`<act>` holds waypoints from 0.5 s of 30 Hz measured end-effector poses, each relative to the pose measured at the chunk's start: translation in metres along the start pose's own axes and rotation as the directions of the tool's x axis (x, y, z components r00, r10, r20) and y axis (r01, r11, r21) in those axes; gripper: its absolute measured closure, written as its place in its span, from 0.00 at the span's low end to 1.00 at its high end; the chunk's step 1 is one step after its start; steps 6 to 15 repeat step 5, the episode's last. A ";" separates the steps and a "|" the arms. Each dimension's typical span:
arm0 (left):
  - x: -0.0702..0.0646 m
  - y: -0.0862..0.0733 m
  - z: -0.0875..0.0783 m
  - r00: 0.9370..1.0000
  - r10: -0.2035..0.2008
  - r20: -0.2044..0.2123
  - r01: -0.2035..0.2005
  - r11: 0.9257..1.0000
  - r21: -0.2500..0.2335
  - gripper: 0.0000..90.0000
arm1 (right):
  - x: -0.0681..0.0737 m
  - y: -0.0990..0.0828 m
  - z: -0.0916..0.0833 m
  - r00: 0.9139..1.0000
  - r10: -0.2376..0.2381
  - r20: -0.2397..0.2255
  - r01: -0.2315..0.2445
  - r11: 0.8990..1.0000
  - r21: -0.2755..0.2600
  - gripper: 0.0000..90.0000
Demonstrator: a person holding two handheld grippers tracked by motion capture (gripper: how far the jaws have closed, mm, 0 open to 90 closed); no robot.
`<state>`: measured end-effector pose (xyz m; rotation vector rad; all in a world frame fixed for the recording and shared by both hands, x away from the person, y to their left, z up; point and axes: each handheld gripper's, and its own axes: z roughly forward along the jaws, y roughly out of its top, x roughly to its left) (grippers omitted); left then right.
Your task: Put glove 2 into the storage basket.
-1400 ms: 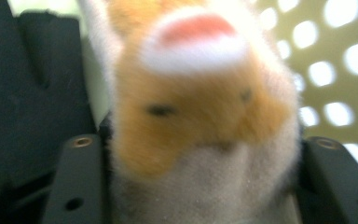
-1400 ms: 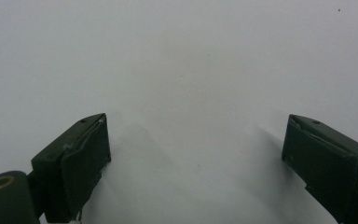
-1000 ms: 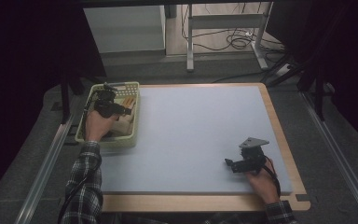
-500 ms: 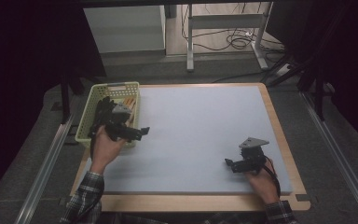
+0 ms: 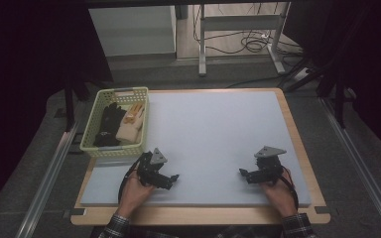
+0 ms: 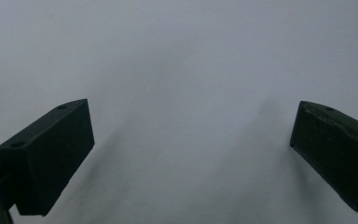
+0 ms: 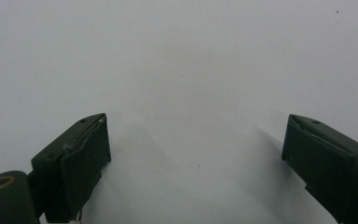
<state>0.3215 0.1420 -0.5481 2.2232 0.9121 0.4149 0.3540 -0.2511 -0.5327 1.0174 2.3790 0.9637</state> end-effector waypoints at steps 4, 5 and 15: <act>0.001 0.000 0.000 1.000 -0.009 0.008 0.009 1.000 0.000 0.00 | 0.000 0.000 0.000 1.000 0.006 -0.003 -0.006 1.000 0.001 0.08; 0.001 0.000 0.000 1.000 -0.011 0.010 0.011 1.000 0.001 0.00 | 0.000 0.000 0.000 1.000 0.002 -0.002 -0.002 1.000 0.001 0.08; 0.001 0.000 0.000 1.000 -0.011 0.010 0.011 1.000 0.001 0.00 | 0.000 0.000 0.000 1.000 0.002 -0.002 -0.002 1.000 0.001 0.08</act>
